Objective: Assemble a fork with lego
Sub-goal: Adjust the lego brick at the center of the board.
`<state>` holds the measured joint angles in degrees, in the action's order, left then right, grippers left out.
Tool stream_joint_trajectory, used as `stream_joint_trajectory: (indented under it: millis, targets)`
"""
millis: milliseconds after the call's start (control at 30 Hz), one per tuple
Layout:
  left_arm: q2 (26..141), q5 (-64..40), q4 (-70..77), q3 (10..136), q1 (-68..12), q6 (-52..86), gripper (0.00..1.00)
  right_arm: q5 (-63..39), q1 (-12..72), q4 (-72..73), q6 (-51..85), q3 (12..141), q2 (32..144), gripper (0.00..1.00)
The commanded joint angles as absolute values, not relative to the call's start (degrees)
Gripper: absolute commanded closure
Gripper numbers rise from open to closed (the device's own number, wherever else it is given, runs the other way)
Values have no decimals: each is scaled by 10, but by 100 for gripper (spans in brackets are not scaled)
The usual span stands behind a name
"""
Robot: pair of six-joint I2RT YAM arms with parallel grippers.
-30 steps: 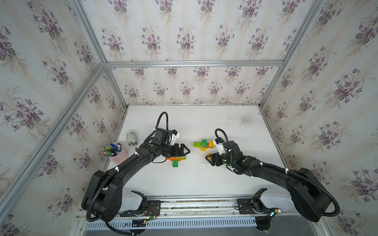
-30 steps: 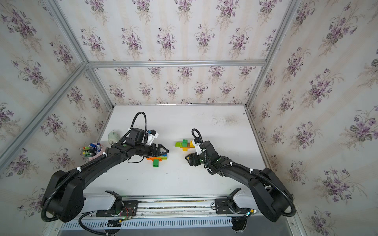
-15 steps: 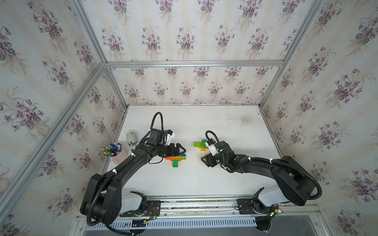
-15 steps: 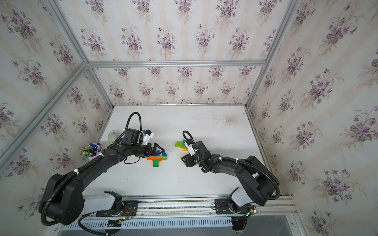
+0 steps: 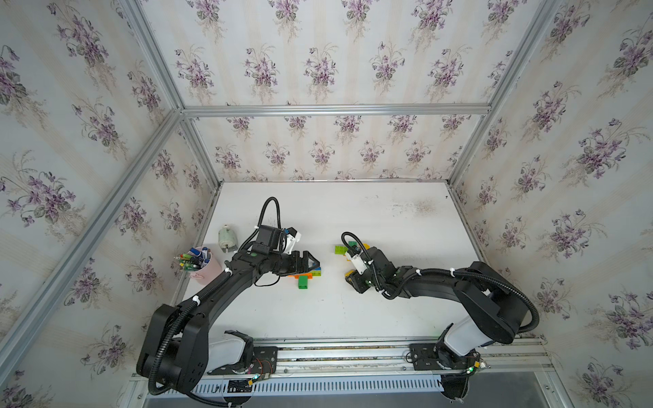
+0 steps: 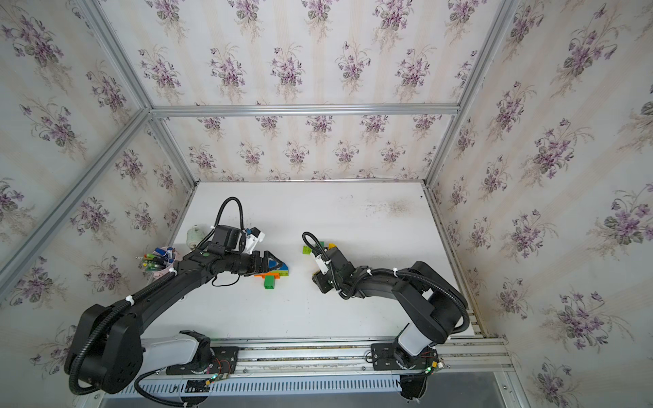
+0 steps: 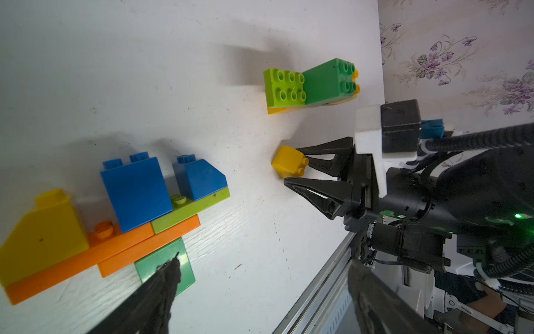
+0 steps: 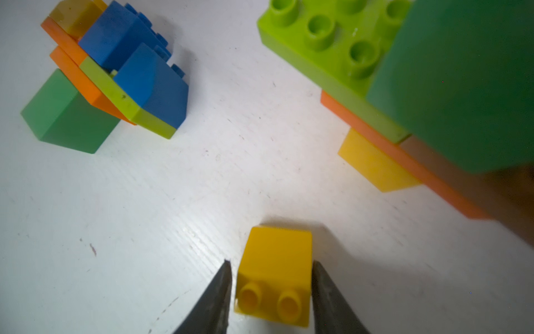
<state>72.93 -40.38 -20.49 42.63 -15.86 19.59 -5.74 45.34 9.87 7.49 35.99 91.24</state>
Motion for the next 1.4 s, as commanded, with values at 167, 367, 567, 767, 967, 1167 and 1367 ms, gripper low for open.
stream_joint_trajectory:
  millis: [167,367,567,767,967,1167,1367]
  targets:
    - [715,-412,-218,430,-156,160,5,-68,480,85,34,369,922,73]
    - [710,-418,-222,432,-154,131,2,-132,493,67,-35,383,911,74]
    - [715,-405,-219,430,-154,133,0,-154,502,17,-80,429,937,67]
    - [750,-451,-202,415,-138,172,0,-136,515,-13,-93,464,979,63]
    - [770,-467,-168,389,-130,210,0,-141,522,-11,-104,459,972,55]
    - [733,-457,-200,400,-132,171,0,-165,522,-42,-113,457,920,40]
    - [703,-432,-186,416,-181,134,0,-171,516,-78,-88,444,854,40]
